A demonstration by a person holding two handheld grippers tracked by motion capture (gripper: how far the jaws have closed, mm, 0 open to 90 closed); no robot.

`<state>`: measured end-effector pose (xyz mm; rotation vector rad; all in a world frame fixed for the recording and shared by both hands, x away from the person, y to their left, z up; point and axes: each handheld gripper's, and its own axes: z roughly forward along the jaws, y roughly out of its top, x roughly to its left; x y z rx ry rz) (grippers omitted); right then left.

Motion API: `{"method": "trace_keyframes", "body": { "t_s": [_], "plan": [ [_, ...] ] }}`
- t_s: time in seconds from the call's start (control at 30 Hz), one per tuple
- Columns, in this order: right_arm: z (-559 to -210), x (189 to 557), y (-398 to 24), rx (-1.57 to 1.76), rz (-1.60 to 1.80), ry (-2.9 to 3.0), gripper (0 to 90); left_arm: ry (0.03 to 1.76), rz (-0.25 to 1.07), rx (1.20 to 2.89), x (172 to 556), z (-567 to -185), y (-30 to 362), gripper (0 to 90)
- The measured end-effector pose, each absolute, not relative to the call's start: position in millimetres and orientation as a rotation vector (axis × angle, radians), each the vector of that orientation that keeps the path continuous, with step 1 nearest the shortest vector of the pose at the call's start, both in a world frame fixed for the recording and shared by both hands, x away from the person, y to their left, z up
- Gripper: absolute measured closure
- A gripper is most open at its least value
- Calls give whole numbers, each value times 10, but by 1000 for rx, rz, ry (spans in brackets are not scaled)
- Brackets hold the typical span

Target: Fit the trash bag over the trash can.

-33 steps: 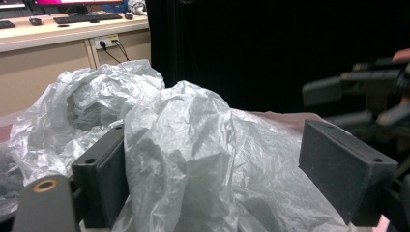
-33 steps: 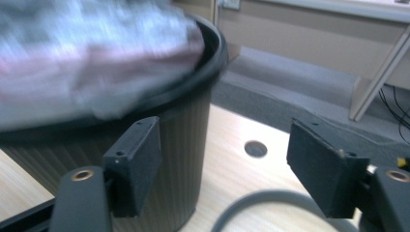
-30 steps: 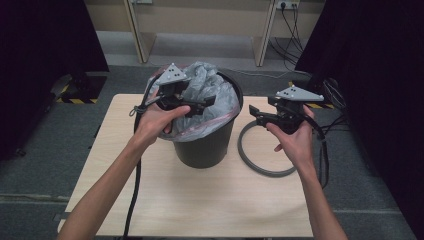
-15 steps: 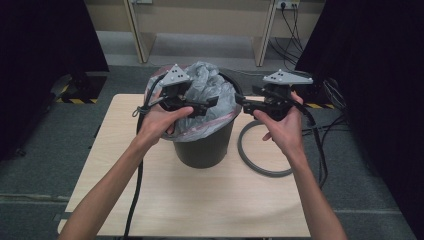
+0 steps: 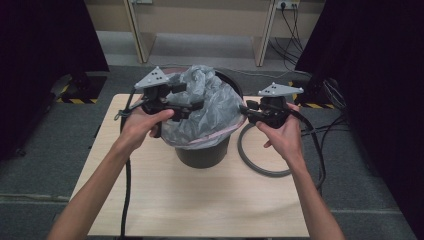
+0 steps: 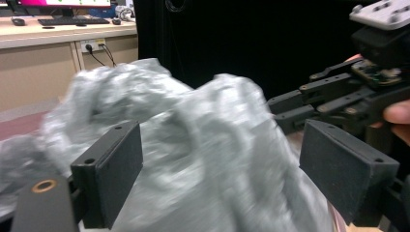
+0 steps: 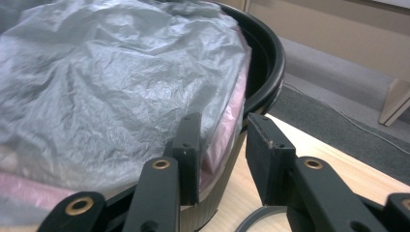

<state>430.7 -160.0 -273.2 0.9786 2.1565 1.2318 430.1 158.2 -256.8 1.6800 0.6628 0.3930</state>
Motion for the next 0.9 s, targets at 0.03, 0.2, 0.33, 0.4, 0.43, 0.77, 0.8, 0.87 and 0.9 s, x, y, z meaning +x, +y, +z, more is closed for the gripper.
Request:
{"method": "trace_keyframes", "body": {
  "t_s": [0.03, 0.2, 0.33, 0.4, 0.43, 0.77, 0.8, 0.87, 0.9],
  "plan": [
    [-2739, 4317, -1601, 981, 1231, 2154, 674, 672, 394, 1672, 4291, -2568, 1642, 149],
    [-2755, 4378, -1595, 989, 1195, 2140, 680, 704, 420, 1654, 4255, -2592, 1906, 149],
    [-2755, 4434, -1605, 1000, 1182, 2130, 681, 730, 441, 1636, 4237, -2629, 2066, 149],
    [-2755, 4460, -1613, 1005, 1182, 2122, 679, 744, 458, 1630, 4226, -2648, 2147, 149],
    [-2758, 4474, -1616, 1006, 1183, 2120, 673, 751, 462, 1626, 4224, -2658, 2192, 149],
    [-2765, 4585, -1653, 1039, 1185, 2100, 618, 851, 535, 1625, 4271, -2816, 2469, 149],
    [-2766, 4598, -1660, 1042, 1183, 2100, 617, 862, 530, 1623, 4283, -2847, 2485, 149],
    [-2770, 4621, -1669, 1041, 1181, 2106, 643, 879, 528, 1627, 4308, -2912, 2510, 149],
    [-2773, 4630, -1671, 1035, 1179, 2112, 650, 887, 528, 1630, 4325, -2946, 2517, 149]
  ]
}}
